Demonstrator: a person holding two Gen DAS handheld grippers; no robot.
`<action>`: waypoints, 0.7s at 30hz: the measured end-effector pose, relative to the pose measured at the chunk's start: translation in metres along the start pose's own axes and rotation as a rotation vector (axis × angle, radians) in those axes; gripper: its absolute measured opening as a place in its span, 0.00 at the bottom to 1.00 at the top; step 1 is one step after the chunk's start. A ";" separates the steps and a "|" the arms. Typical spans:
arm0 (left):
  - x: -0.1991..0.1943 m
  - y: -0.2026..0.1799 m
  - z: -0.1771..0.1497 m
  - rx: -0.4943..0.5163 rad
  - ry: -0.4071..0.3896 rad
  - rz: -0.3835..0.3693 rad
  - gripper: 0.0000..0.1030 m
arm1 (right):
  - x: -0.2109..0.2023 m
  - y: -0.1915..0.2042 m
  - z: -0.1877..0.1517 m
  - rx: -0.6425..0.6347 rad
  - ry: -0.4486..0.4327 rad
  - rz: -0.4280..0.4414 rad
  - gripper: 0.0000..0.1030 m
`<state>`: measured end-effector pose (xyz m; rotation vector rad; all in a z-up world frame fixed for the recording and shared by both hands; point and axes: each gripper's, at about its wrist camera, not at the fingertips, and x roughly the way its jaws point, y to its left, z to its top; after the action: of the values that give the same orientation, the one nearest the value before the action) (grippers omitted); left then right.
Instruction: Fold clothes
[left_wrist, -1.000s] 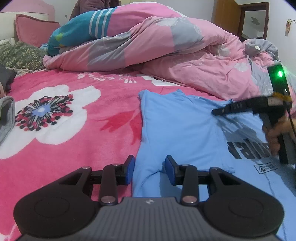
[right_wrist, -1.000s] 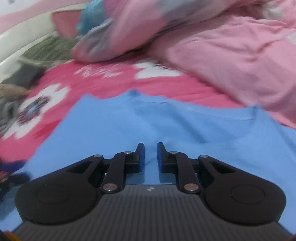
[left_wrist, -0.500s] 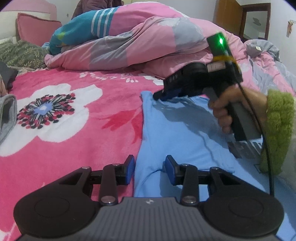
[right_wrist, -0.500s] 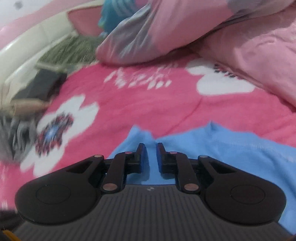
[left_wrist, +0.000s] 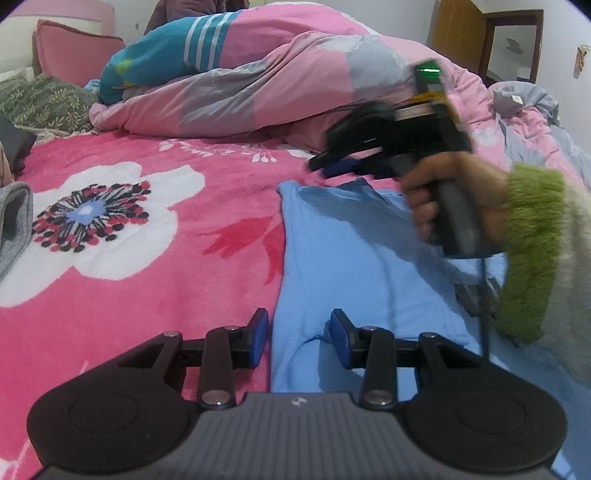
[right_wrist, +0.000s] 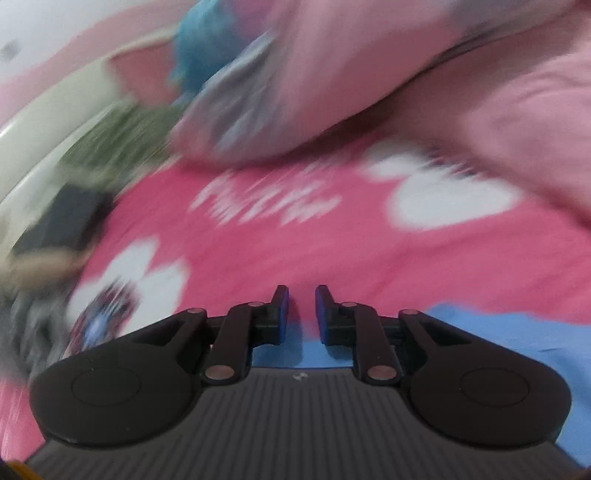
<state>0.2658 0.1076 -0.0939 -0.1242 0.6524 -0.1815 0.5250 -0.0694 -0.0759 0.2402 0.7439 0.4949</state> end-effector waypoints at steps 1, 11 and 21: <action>0.000 0.001 0.000 -0.007 0.001 -0.005 0.38 | -0.011 -0.009 0.002 0.041 -0.025 0.001 0.16; -0.007 0.010 0.002 -0.064 -0.032 -0.049 0.51 | -0.312 -0.054 -0.033 0.145 -0.311 -0.044 0.17; -0.052 -0.012 0.000 -0.002 -0.172 0.040 0.77 | -0.627 -0.018 -0.145 0.122 -0.581 -0.198 0.42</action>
<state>0.2234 0.1062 -0.0612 -0.1273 0.4832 -0.1295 0.0357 -0.3995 0.1817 0.3983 0.2252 0.1726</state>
